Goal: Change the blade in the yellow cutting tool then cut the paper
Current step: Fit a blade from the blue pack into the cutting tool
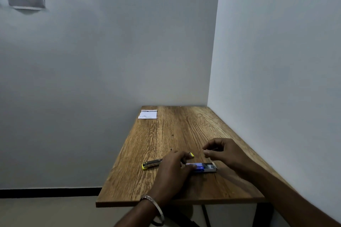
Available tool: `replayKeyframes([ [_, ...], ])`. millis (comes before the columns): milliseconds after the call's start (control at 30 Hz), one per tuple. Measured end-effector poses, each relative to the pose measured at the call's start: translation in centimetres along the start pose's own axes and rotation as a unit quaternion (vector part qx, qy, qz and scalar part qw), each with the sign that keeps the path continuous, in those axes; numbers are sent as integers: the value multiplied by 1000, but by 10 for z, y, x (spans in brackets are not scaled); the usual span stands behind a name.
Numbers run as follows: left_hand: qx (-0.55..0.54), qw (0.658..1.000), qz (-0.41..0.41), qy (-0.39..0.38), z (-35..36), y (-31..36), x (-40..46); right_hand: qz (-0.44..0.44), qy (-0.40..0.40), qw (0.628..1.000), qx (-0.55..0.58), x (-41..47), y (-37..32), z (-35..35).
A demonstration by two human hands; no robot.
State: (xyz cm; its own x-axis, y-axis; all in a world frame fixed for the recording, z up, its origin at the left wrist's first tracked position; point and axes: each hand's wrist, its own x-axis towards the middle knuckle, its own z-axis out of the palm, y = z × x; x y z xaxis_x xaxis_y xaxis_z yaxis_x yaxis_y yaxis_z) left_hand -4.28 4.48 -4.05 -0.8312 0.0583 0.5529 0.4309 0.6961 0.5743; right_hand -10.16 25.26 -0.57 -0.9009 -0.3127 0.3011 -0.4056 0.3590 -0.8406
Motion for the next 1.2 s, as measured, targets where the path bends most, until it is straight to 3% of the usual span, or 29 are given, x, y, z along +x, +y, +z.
replayKeyframes([
  [133,-20,992,14,127,-14,5,-1,-14,0,1000,-27,7,-8,5],
  [267,21,984,-18,178,-35,-11,-3,-34,4,998,-52,18,-18,11],
  [600,142,982,-65,111,-50,-43,-2,-71,-51,979,-183,53,-26,54],
  [800,193,978,-70,29,-44,-51,0,-46,-72,984,-155,55,-14,61],
  [1200,182,982,-56,20,-43,-53,-1,-2,-106,994,-28,56,0,54],
])
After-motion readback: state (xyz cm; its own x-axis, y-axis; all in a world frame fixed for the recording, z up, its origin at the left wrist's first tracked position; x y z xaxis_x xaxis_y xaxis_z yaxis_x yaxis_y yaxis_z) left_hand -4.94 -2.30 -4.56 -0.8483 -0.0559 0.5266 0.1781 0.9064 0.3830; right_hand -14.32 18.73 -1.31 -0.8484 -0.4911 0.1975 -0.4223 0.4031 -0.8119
